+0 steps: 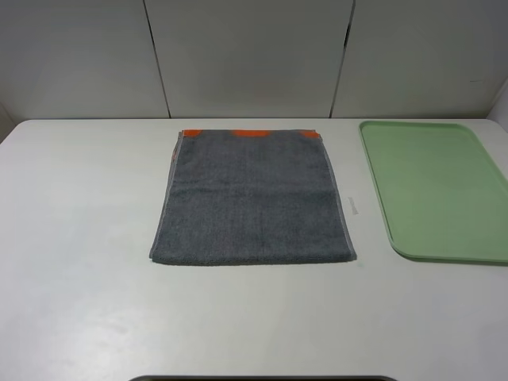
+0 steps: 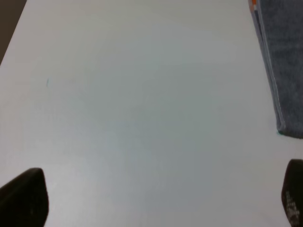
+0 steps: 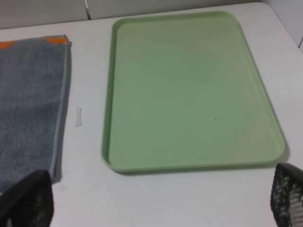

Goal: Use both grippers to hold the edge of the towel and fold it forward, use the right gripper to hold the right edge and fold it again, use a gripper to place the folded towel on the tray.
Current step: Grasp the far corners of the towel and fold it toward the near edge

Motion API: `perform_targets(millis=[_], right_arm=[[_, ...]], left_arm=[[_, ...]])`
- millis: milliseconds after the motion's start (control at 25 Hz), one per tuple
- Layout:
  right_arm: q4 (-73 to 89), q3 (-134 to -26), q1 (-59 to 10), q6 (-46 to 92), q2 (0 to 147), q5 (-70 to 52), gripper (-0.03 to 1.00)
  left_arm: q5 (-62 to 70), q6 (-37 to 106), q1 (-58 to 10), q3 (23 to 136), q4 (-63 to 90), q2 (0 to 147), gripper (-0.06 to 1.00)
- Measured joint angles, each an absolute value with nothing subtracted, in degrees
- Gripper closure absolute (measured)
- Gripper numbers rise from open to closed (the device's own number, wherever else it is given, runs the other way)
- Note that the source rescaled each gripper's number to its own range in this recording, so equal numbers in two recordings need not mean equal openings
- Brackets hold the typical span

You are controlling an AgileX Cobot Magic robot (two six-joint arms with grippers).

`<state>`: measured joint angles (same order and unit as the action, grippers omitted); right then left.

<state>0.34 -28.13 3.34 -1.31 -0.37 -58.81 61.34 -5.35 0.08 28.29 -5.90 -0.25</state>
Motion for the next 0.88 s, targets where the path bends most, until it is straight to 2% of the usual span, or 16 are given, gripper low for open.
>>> perform_targets(millis=[880], right_arm=[[0.4,-28.1,3.3,-1.3,-0.4,-58.8,-0.03]], left_arm=[[61.3,-5.3,0.1,28.3,-5.9,-0.3,-0.06]])
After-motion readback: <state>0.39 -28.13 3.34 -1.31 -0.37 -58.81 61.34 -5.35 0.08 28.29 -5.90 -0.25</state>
